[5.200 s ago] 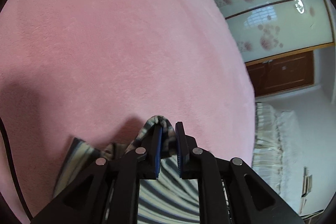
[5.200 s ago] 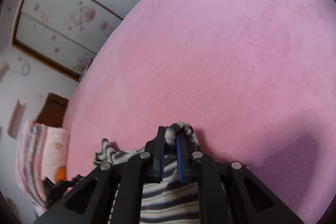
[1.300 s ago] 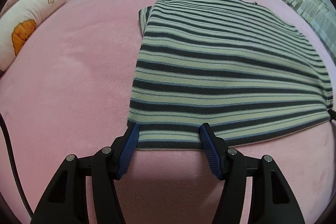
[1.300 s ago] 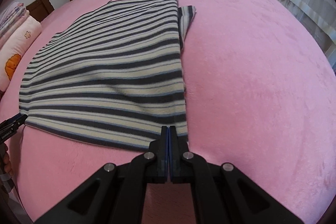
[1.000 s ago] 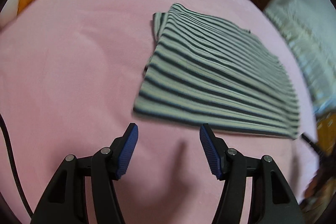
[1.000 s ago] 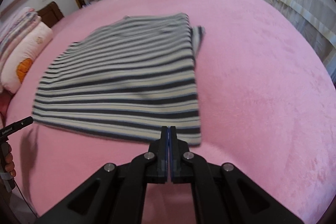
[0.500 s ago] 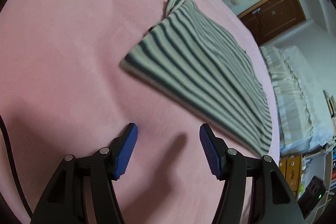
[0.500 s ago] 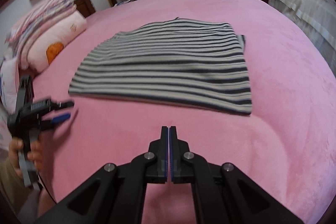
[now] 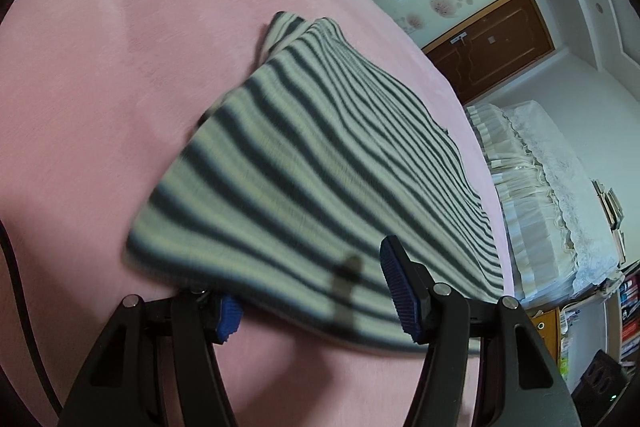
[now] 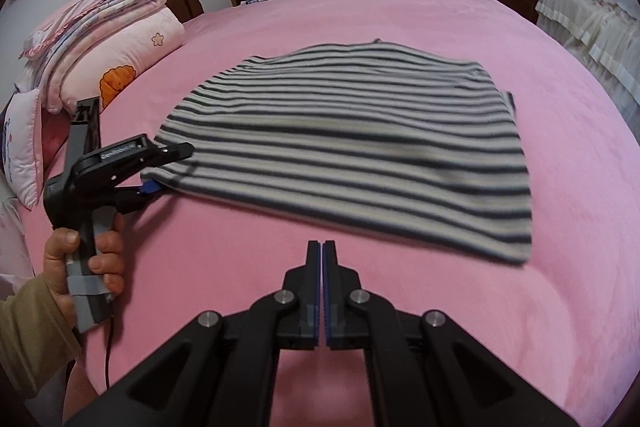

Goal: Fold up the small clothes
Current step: 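Grasp the folded edge of the striped shirt with the left gripper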

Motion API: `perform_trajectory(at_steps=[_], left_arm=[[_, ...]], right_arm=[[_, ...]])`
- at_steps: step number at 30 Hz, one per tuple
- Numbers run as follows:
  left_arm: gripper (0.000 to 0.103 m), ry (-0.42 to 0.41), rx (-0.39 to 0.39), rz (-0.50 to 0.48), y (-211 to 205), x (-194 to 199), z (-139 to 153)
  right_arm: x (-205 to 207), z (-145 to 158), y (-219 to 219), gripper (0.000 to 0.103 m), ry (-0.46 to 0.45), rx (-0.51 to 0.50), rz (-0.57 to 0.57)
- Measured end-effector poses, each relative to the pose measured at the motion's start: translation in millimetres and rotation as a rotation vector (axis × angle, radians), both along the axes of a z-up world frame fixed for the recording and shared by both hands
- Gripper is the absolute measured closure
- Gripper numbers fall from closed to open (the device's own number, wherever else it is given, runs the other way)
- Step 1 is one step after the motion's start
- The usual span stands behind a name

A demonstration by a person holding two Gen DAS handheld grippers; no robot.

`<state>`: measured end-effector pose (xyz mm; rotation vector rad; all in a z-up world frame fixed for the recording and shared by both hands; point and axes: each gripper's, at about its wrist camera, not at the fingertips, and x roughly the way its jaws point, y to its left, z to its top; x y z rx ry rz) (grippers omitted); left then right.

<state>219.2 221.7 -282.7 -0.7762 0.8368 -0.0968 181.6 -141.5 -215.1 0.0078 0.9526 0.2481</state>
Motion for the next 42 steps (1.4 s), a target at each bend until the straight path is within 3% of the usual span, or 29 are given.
perform_trajectory(at_steps=[6,8,10,12,15,21,24,34,42], left_arm=[[0.046,-0.019,0.005,0.011,3,20,2],[0.057,-0.018,0.002,0.037,5,19,1],[0.091,-0.01,-0.007,0.066,9,16,-4],[0.095,-0.028,-0.068,0.092,14,12,-10],[0.096,-0.06,-0.039,0.102,9,8,-5],[0.097,-0.145,0.186,0.114,-15,0,27],[0.097,-0.172,0.257,0.117,-22,-3,40],[0.098,-0.213,0.317,0.107,-27,-4,59],[0.098,-0.262,0.396,0.085,-46,-3,80]], right_arm=[[27,0,14,0.103,-0.028,-0.011,0.013],[36,0,18,0.103,-0.035,-0.007,0.01],[43,-1,19,0.103,-0.037,-0.006,0.01],[50,-2,22,0.103,-0.04,-0.005,0.012],[60,-1,26,0.103,-0.04,-0.01,0.01],[89,0,29,0.103,-0.03,-0.052,-0.007],[115,-2,29,0.103,-0.01,-0.062,-0.021],[197,-16,37,0.103,0.04,-0.041,-0.061],[211,-61,48,0.103,0.141,-0.094,-0.021]])
